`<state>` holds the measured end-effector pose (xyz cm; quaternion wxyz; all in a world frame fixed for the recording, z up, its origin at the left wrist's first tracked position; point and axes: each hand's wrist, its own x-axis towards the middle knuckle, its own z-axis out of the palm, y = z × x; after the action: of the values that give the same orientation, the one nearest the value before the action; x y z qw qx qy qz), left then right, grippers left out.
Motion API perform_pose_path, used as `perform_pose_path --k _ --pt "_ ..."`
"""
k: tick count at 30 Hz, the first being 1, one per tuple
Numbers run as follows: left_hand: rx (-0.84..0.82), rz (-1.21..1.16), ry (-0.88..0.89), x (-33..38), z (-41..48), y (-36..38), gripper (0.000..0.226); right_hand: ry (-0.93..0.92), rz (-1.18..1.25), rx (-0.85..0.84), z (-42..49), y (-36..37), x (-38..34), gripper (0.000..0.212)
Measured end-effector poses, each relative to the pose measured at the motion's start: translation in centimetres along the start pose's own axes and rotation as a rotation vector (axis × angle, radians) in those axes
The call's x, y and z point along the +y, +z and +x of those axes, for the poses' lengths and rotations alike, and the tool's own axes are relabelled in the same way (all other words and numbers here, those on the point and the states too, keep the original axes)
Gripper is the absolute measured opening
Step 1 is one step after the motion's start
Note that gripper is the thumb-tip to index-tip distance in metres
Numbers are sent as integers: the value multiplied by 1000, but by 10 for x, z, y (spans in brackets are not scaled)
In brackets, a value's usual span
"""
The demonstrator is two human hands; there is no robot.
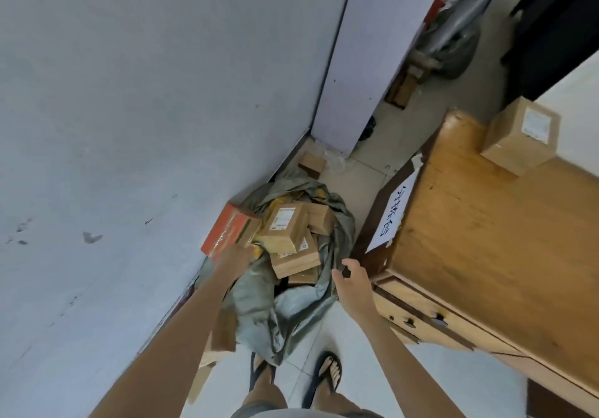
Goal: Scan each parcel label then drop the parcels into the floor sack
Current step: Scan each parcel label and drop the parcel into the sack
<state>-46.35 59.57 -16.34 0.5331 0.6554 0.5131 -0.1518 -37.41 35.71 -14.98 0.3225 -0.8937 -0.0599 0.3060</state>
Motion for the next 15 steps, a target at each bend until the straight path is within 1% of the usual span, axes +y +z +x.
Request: perform_pose_path --k 4,7,11,13,15 --pt "-75 241 266 65 -18 50 37 -27 -7 58 -3 -42 10 37" --pt "-145 379 487 127 -41 103 36 -53 14 186 -8 -92 21 34" --pt "-213 534 733 206 -84 187 33 -27 54 345 -13 -171 49 37" --pt "-242 588 813 236 -107 231 32 -16 57 407 -13 -211 69 38" --pt "-259 621 852 259 -128 273 35 -10 64 446 -11 -251 94 37"
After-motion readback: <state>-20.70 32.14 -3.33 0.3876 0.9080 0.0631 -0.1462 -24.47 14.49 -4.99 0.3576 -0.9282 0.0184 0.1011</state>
